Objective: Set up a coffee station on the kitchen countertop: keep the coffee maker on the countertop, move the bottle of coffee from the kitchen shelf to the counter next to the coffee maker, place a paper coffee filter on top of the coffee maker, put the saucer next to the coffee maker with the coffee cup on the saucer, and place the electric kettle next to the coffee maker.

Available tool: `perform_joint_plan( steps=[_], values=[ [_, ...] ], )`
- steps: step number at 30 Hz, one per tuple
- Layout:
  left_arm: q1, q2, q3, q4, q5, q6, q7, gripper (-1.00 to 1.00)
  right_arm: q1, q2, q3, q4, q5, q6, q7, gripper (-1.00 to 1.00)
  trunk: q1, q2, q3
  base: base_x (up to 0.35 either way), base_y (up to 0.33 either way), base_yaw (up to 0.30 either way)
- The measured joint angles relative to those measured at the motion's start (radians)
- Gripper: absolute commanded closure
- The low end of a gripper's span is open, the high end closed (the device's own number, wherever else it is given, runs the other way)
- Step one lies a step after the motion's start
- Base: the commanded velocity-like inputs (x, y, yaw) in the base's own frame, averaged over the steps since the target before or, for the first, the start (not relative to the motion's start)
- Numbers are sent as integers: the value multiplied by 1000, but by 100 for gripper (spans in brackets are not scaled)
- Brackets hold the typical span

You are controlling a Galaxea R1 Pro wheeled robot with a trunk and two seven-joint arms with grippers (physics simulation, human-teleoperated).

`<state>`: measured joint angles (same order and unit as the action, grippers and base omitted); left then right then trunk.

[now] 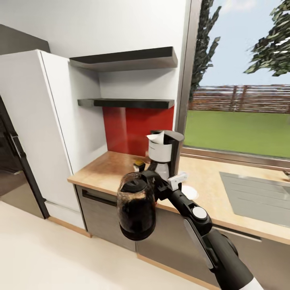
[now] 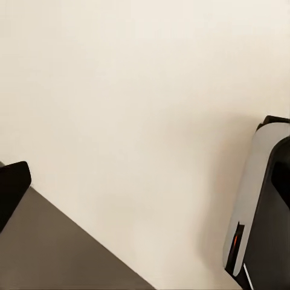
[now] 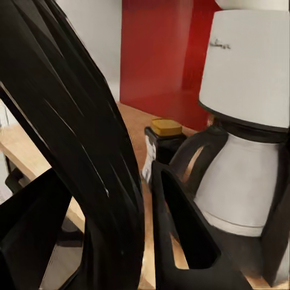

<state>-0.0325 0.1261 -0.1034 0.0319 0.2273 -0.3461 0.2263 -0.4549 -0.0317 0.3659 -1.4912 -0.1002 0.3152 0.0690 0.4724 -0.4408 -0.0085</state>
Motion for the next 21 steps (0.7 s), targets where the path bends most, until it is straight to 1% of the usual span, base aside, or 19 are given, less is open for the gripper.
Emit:
perform_joint_plan(
  steps=[4, 14, 21],
  values=[
    [0, 0, 0, 0, 0, 0, 0, -100, 0, 0, 0, 0, 0, 0, 0, 100, 0, 0, 0, 96, 337, -160],
    [0, 0, 0, 0, 0, 0, -2, -100, 0, 0, 0, -1, 0, 0, 0, 100, 0, 0, 0, 157, 314, -247],
    [-3, -1, 0, 0, 0, 0, 0, -100, 0, 0, -1, -1, 0, 0, 0, 100, 0, 0, 0, 141, 309, -39]
  ],
)
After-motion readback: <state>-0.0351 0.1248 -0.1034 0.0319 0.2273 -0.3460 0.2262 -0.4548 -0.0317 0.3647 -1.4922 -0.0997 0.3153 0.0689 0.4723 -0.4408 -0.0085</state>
